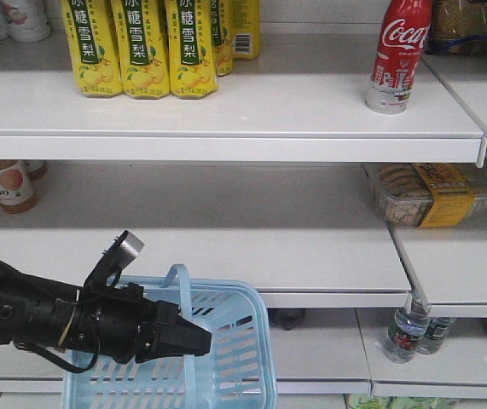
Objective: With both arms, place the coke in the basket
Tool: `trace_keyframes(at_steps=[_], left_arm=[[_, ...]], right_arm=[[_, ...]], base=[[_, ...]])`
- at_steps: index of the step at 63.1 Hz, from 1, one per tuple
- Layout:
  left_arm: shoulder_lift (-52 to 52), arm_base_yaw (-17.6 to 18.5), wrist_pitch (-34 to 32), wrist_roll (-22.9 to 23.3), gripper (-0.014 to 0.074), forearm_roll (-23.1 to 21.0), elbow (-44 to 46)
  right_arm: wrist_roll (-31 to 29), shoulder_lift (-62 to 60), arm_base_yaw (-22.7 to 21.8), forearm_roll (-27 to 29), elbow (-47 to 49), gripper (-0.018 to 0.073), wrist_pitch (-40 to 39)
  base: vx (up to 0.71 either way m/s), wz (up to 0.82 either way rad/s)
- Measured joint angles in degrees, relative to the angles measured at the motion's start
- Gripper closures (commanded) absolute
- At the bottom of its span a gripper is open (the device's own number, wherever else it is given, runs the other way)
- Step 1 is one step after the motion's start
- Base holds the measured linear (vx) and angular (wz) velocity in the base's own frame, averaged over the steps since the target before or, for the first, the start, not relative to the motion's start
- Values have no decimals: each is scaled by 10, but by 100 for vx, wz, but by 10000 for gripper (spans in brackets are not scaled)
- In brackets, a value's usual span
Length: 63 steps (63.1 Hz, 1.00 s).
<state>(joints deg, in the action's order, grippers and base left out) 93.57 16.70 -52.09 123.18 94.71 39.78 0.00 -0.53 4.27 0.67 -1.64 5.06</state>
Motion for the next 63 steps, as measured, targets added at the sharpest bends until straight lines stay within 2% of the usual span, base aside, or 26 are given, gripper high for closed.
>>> trace_keyframes(at_steps=[63], left_arm=[[0, 1, -11, 2, 601, 1, 0]], right_arm=[[0, 0, 0, 0, 0, 569, 0]], base=[[5, 1]])
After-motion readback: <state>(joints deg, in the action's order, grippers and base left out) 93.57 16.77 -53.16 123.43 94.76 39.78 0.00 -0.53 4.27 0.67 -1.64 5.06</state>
